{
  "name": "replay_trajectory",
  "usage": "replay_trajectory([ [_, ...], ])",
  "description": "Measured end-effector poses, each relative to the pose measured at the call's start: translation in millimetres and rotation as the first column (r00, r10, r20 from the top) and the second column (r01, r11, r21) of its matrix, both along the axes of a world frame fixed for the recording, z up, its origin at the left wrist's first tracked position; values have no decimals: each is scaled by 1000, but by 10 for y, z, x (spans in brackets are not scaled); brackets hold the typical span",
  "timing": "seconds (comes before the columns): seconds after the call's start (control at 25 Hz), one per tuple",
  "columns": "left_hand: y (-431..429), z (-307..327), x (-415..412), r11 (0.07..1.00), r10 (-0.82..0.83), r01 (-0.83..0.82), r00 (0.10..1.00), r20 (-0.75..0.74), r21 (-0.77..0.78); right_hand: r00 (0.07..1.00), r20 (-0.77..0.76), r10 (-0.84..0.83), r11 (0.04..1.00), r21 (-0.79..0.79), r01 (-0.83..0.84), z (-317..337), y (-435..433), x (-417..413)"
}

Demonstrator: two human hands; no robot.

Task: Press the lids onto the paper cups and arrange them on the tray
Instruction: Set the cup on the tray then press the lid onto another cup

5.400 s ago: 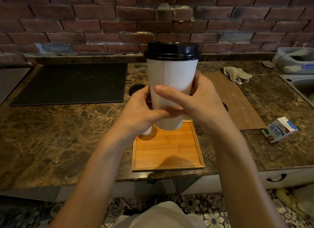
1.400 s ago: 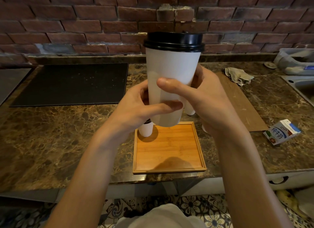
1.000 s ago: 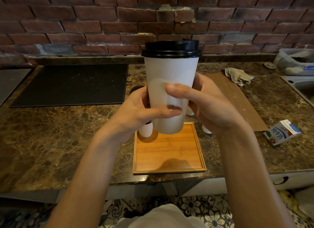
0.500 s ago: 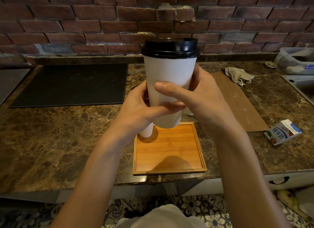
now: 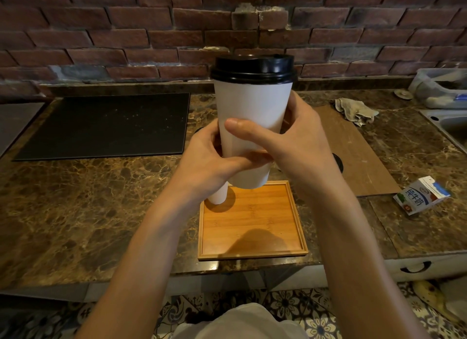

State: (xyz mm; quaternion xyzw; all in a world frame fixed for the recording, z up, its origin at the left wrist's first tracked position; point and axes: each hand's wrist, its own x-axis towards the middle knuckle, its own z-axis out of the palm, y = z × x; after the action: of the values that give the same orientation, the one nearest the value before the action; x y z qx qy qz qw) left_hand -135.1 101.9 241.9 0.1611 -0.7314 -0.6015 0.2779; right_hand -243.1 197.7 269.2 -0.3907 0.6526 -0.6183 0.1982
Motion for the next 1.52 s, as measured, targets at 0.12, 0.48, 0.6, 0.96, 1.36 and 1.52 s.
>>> replay_trajectory([
  [0.12, -9, 41, 15, 1000, -25, 25, 1000, -9, 8, 999, 37, 23, 999, -33, -21, 27, 15, -20],
  [0.48, -55, 25, 40, 982, -168, 169, 986, -19, 86, 965, 211, 154, 988, -63, -143, -17, 37, -95],
  [0.6, -74, -26, 49, 962, -217, 217, 976, -15, 168, 951, 247, 185, 983, -42, -180, -67, 36, -130],
  [0.96, -74, -73, 50, 966, -194, 196, 981, -30, 167, 970, 156, 188, 981, 22, -193, -17, 43, -82],
  [1.36, 10, -62, -2, 1000, 17, -16, 999, -45, 17, 999, -32, 34, 997, 73, -32, 54, 28, 31],
  [1.52, 29, -97, -24, 996, 83, -84, 996, -44, -4, 995, -74, -73, 996, 50, 77, -2, 1, 115],
])
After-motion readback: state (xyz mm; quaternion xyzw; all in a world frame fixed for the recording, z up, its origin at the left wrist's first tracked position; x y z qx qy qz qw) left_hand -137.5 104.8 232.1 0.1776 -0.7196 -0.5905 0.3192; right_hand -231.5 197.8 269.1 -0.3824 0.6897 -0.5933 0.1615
